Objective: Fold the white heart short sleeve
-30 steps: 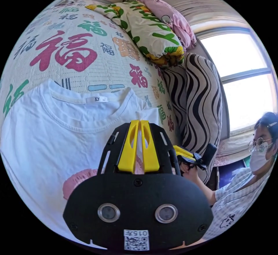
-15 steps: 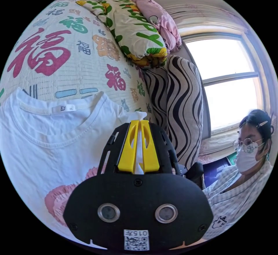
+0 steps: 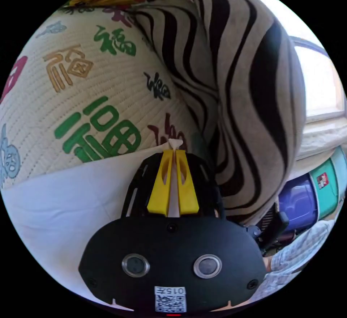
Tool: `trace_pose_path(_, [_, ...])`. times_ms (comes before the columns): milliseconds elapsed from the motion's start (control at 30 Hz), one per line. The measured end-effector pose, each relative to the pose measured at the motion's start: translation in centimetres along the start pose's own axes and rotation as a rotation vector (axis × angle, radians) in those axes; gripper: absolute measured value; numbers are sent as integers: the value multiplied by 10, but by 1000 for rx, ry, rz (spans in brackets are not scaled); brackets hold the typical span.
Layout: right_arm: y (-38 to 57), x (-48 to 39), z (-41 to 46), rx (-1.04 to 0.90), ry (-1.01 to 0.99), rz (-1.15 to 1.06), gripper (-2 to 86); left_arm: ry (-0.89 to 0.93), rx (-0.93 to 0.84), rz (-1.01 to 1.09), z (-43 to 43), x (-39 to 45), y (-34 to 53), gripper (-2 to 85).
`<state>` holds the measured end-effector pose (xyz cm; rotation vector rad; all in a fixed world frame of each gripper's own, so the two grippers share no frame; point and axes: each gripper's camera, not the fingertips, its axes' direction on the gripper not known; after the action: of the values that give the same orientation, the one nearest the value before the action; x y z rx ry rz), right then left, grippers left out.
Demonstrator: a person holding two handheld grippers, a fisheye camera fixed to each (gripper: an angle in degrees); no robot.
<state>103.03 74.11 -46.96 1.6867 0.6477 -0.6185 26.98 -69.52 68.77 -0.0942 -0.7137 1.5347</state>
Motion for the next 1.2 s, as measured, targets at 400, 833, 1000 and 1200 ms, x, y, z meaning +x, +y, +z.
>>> trace_pose_path(400, [-4, 2, 52, -28, 100, 65, -4, -227, -56, 173, -29, 63, 3, 51])
trace_pose_path(833, [32, -80, 81, -115, -78, -89, 2, -230, 329, -191, -296, 77, 286, 57])
trace_pose_path(1000, [36, -154, 112, -201, -194, -224, 5, -610, 443, -571, -434, 63, 450, 60])
trace_pose_path(1200, [23, -294, 170, -239, -341, -513, 12, -592, 552, -735, -550, 26, 560, 93])
